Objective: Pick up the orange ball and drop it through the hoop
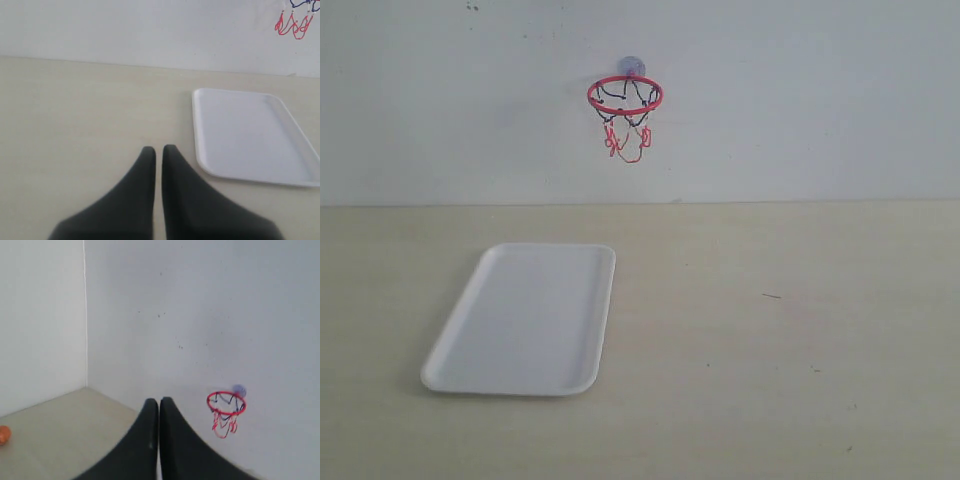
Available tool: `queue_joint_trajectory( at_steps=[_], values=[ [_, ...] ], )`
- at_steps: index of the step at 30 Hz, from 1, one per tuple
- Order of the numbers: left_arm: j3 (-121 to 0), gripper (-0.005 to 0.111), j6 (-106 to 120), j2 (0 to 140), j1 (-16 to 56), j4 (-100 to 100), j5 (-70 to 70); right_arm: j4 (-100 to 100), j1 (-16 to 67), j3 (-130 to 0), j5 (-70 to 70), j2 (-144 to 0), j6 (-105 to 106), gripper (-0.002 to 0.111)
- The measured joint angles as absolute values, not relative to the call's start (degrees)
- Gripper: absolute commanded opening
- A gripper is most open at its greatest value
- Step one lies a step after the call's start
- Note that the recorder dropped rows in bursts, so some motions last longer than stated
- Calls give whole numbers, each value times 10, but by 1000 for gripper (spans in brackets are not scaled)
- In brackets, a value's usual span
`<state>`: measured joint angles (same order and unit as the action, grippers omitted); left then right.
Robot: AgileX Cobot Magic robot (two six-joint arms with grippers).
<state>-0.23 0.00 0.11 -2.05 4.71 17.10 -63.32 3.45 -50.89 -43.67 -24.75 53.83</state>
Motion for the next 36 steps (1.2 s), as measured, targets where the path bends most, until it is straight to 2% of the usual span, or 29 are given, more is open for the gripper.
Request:
queue_joint_trajectory(
  at_steps=[6, 13, 16, 26, 29, 33, 36],
  values=[
    [-2, 4, 0, 1, -21, 47, 171, -570, 61, -447, -347, -187, 546, -1],
    [-2, 4, 0, 1, -21, 47, 171, -549, 28, -202, -106, -80, 548, -1],
    [-2, 4, 0, 1, -21, 47, 171, -549, 27, -124, -54, -64, 548, -1],
    [-2, 4, 0, 1, -21, 47, 171, -534, 27, -40, -35, -34, 528, -1],
    [-2, 4, 0, 1, -21, 47, 171, -422, 27, -25, -50, -9, 430, -1],
    [-2, 4, 0, 1, -21, 47, 171, -154, 26, -7, -91, -3, 153, -1],
    [-2, 4, 0, 1, -21, 47, 171, -62, 24, -2, -104, -3, 34, -1]
  ],
)
